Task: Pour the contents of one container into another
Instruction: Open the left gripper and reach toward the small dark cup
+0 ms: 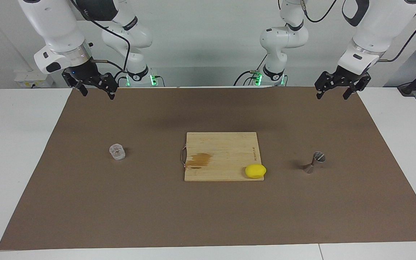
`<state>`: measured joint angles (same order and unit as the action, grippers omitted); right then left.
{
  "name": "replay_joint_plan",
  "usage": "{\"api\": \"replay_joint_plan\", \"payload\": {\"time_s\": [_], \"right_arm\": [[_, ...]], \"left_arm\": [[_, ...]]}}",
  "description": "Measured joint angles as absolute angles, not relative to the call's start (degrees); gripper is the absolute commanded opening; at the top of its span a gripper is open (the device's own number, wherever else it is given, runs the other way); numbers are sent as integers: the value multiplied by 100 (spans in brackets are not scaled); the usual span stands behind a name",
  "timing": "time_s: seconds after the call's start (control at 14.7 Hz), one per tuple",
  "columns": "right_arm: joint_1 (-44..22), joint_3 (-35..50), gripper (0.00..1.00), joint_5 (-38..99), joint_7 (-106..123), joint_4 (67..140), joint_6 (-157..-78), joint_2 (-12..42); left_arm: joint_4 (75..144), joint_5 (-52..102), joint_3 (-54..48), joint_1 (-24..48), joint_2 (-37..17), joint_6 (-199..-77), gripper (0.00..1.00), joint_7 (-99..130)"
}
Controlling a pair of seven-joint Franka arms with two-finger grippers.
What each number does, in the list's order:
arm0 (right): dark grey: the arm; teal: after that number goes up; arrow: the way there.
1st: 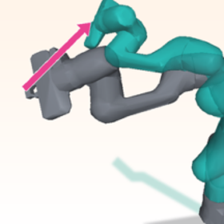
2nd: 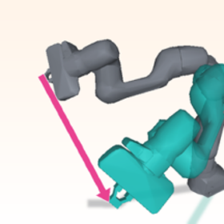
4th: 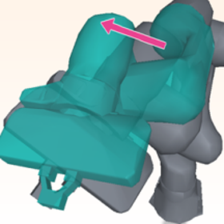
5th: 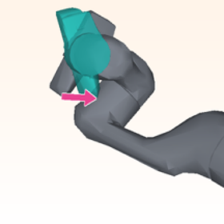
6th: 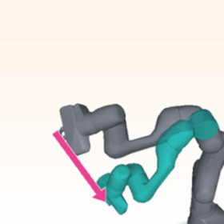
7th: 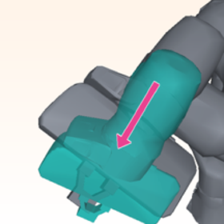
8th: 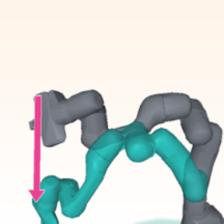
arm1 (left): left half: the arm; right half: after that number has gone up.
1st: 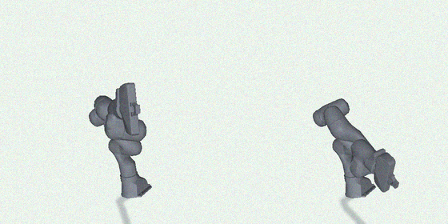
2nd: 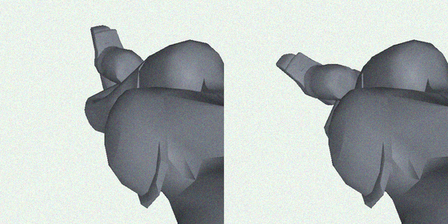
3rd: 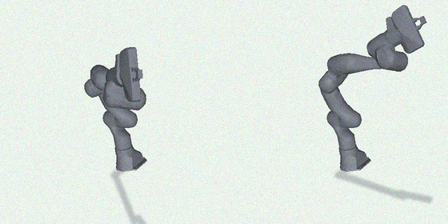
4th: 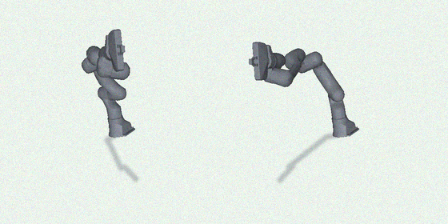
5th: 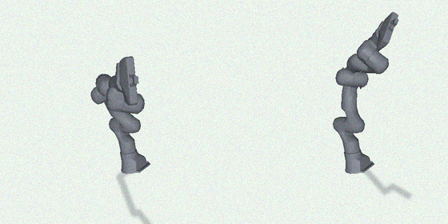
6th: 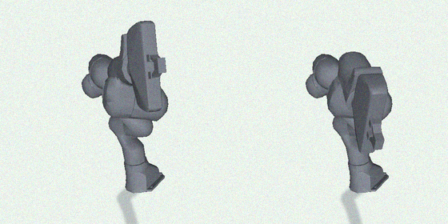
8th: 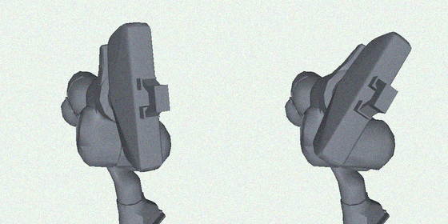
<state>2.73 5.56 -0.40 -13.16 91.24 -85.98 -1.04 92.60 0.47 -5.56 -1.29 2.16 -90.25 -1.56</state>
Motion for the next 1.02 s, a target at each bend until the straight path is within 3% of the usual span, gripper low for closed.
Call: {"api": "replay_joint_plan", "payload": {"time_s": [0.68, 1.02], "right_arm": [[273, 556, 100, -40, -1316, 9124, -8598, -104], [273, 556, 100, -40, -1316, 9124, -8598, -104]], "left_arm": [[9260, 57, -584, -120, 170, -9042, 100, -156], [9165, 293, -589, -123, -363, -9151, 100, 174]]}}
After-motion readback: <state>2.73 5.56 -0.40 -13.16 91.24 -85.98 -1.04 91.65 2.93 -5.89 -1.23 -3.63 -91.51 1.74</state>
